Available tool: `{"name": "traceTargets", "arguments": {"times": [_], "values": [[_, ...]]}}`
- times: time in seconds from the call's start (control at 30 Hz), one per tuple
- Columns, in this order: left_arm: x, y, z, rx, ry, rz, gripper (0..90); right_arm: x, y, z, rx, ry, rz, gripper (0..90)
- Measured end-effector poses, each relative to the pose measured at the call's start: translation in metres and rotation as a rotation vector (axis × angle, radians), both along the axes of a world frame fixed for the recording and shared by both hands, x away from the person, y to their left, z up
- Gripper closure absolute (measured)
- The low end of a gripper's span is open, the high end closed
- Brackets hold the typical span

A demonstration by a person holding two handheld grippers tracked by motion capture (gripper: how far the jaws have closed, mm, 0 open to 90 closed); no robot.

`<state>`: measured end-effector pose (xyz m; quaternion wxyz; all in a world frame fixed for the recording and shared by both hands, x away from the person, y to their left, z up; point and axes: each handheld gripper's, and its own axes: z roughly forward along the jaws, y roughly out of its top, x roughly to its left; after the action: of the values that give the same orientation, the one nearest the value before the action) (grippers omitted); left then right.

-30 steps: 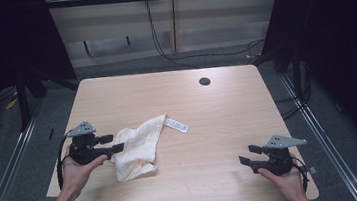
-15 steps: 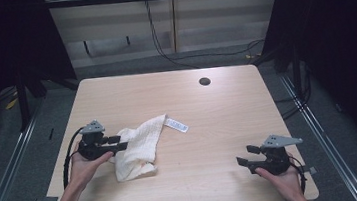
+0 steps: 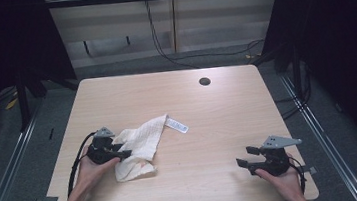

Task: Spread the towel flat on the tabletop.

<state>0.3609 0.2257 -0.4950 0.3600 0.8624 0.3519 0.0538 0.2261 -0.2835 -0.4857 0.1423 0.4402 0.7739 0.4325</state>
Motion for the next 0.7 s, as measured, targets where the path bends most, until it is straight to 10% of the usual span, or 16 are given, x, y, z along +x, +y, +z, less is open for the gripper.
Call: {"name": "traceTargets", "arguments": {"times": [0.17, 0.7], "values": [[-0.001, -0.005, -0.002, -0.039, 0.018, -0.054, 76.6, 0.0, 0.001, -0.001, -0.011, 0.007, 0.013, 36.7], [-0.024, -0.062, -0.002, -0.04, 0.009, -0.256, 78.8, 0.0, 0.006, -0.001, -0.027, 0.008, 0.026, 37.0]]}}
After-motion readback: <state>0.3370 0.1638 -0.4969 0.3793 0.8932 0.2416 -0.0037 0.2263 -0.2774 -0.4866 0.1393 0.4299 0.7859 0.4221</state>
